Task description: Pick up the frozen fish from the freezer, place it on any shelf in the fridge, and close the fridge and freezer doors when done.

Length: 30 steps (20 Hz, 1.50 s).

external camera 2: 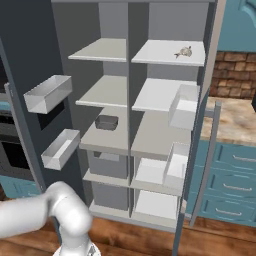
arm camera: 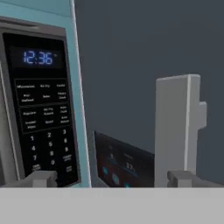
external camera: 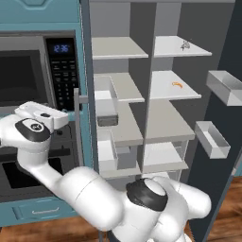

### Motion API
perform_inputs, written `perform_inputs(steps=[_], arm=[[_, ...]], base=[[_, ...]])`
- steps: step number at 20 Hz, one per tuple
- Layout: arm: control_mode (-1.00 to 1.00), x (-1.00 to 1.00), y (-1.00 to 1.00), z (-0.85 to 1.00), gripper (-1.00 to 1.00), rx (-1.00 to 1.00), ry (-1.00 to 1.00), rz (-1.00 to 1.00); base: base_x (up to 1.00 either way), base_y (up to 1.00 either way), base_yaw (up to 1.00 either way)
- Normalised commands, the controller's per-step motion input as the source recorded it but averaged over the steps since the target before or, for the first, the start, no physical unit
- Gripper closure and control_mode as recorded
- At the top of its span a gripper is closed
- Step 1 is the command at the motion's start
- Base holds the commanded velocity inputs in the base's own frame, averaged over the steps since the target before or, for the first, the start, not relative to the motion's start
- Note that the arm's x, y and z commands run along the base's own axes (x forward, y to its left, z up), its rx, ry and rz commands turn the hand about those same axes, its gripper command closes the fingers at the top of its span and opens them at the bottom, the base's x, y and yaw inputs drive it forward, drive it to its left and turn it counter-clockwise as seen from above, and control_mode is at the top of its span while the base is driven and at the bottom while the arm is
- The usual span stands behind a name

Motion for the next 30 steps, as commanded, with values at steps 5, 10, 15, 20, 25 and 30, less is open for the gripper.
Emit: perform_inputs(steps=[5,10,15,20,25,30], arm=[[-1.0,0.17,-0.04,-0.27,-1.0,-0.04,0.1,0.0],[-1.0,-0.18,-0.56,-0.24,-1.0,-0.06,0.01,0.01],[-1.0,0.13,-0.32,-0.15,-1.0,-0.09,0.0,0.0],[-1.0,0.0,-0.76,-0.14,-1.0,-0.1,0.0,0.02],[-1.0,0.0,-0.9,-0.02,-1.0,-0.06,-0.01,0.01],[-1.0,-0.01,-1.0,0.0,-1.0,-0.05,-0.07,0.0]], base=[[0.0,0.0,0.0],[0.0,0.0,0.0],[0.0,0.0,0.0],[0.0,0.0,0.0],[0.0,0.0,0.0],[0.0,0.0,0.0]])
